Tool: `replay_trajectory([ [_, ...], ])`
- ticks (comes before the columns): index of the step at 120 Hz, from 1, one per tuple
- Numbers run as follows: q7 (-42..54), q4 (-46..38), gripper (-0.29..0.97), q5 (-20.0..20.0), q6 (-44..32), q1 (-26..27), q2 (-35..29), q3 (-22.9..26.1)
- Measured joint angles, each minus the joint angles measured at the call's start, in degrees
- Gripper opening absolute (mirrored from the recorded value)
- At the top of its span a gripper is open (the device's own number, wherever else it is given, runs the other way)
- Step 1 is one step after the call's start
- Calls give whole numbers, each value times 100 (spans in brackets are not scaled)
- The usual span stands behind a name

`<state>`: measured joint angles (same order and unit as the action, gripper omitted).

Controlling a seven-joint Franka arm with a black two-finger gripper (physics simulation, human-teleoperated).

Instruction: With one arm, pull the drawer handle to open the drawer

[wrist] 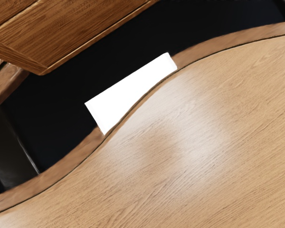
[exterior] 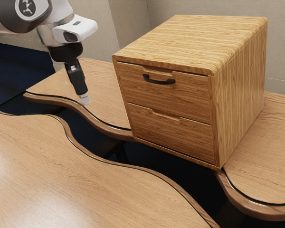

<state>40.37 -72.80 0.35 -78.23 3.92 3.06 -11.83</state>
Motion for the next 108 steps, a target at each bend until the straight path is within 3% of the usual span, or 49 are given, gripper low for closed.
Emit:
replay_trajectory([
  [35,581,69,68,224,-155,-227,184,61],
  [79,1920,831,65,-82,-1213,-42,865,683],
  [108,2670,877,43,-172,-1700,84,1007,777],
])
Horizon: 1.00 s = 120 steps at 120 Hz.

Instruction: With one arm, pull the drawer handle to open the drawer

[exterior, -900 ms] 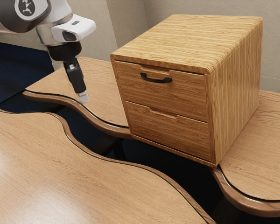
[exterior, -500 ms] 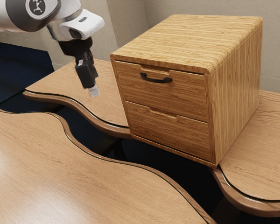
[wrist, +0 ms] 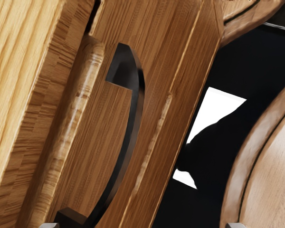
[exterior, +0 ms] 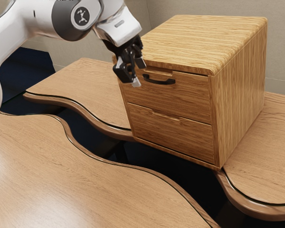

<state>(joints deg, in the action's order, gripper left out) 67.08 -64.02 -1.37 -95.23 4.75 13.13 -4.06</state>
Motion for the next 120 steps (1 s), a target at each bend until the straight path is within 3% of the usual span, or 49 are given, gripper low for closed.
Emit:
replay_trajectory([
  [37,759,-77,36,-18,-422,136,55,73],
  [74,1176,-821,34,-203,-860,465,-201,-162],
  [108,1316,-1378,9,-371,-1317,496,-435,-173],
  [120,1344,-1634,5,-384,-1485,546,-607,-194],
])
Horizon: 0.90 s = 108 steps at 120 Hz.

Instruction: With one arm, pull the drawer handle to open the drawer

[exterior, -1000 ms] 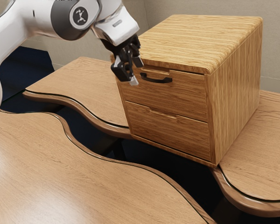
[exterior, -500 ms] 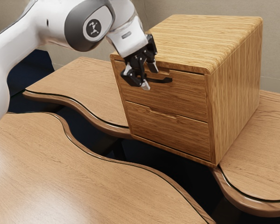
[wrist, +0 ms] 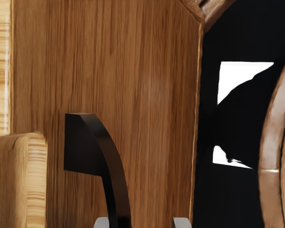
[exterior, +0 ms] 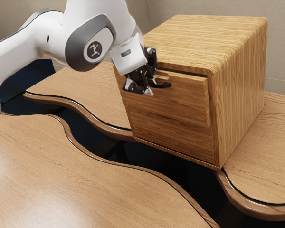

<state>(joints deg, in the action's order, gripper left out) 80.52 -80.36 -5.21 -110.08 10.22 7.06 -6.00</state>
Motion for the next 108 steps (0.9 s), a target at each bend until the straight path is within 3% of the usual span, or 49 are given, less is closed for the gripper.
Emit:
replay_trajectory([
  [48,-39,-1577,0,-228,-595,75,-1267,1],
  [64,-91,-1896,1,-222,-662,317,-1538,-4],
  [108,-192,-2759,0,-218,-726,280,-2355,-7],
])
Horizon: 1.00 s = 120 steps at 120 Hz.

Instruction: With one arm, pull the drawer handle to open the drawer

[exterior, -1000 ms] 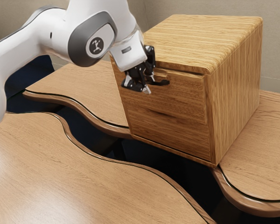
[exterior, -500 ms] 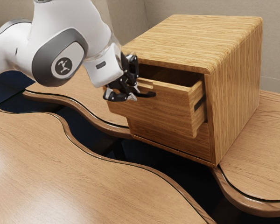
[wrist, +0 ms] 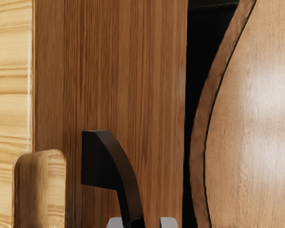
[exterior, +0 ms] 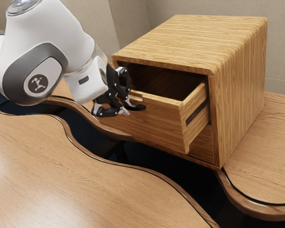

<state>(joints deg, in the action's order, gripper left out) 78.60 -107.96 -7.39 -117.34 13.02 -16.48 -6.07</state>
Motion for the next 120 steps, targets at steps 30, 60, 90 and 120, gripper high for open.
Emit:
replay_trajectory([
  [30,-52,-688,1,-15,-10,-1,-697,32],
  [60,-112,-1391,0,-37,-7,-104,-1545,183],
  [90,-183,-1929,0,-36,11,-228,-2232,392],
  [120,-259,-2016,5,-9,56,-231,-2334,410],
])
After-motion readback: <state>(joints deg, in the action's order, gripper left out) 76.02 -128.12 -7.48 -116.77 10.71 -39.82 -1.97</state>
